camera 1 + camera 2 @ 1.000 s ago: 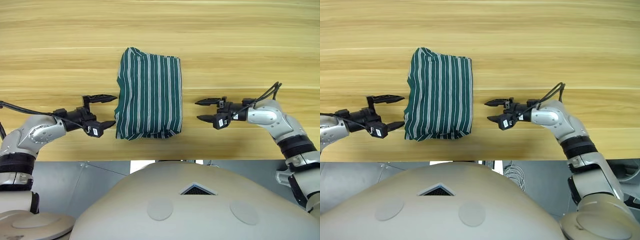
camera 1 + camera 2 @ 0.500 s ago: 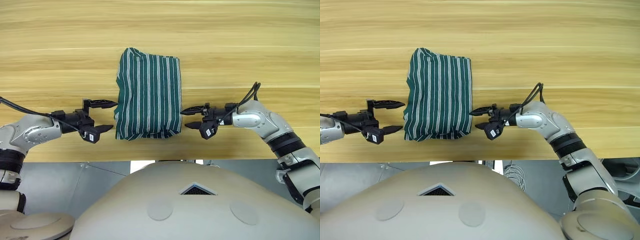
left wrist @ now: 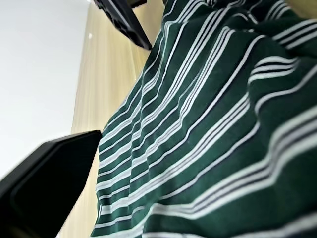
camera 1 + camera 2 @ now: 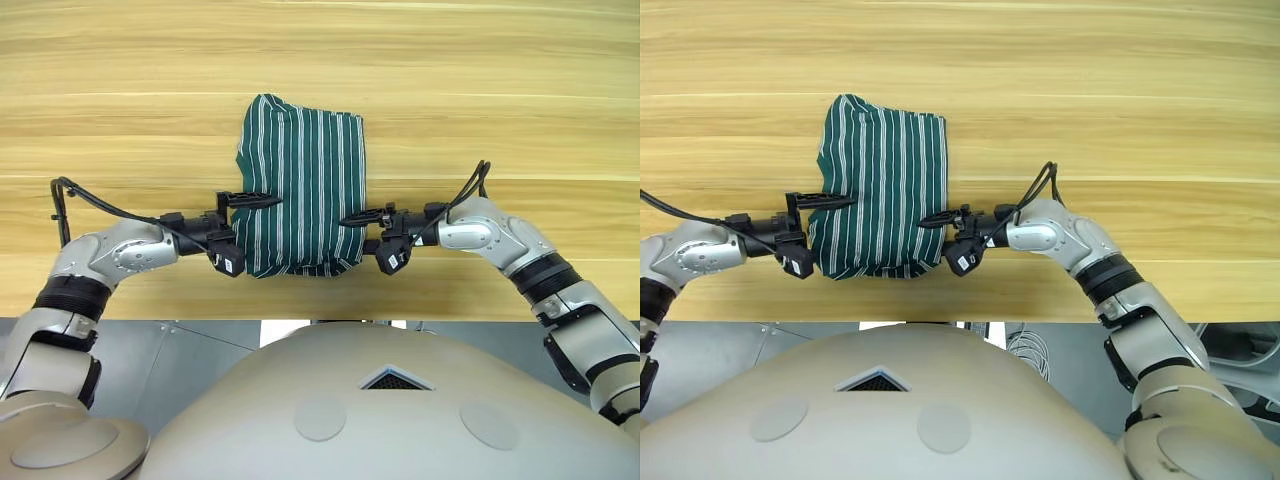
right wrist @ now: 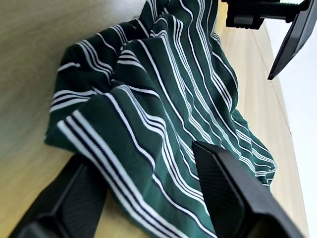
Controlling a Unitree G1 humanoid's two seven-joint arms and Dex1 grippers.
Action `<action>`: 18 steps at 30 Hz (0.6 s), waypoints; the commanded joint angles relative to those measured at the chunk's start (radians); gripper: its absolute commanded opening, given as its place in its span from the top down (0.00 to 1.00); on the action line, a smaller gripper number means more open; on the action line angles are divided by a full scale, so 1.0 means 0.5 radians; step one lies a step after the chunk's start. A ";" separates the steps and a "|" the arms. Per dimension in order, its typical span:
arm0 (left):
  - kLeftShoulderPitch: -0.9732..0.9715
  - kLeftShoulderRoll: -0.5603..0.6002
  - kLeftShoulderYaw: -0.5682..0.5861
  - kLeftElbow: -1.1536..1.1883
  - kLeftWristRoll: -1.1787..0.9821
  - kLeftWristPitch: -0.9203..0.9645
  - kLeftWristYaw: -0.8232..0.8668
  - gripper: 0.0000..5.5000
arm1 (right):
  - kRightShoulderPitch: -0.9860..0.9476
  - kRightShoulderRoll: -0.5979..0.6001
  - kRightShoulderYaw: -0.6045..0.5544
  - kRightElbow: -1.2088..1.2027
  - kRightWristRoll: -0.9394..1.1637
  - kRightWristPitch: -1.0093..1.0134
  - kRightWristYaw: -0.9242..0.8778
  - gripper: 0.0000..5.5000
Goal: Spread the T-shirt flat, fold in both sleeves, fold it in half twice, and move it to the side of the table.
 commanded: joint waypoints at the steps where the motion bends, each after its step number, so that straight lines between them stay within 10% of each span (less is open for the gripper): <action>1: 0.119 -0.079 -0.271 0.243 0.332 0.129 -0.122 0.08 | -0.018 -0.001 0.066 0.172 -0.156 0.077 0.006 0.46; 18: 0.038 0.059 -0.223 0.428 0.079 0.019 -0.032 0.76 | -0.059 -0.006 0.070 0.405 0.155 -0.099 0.023 0.97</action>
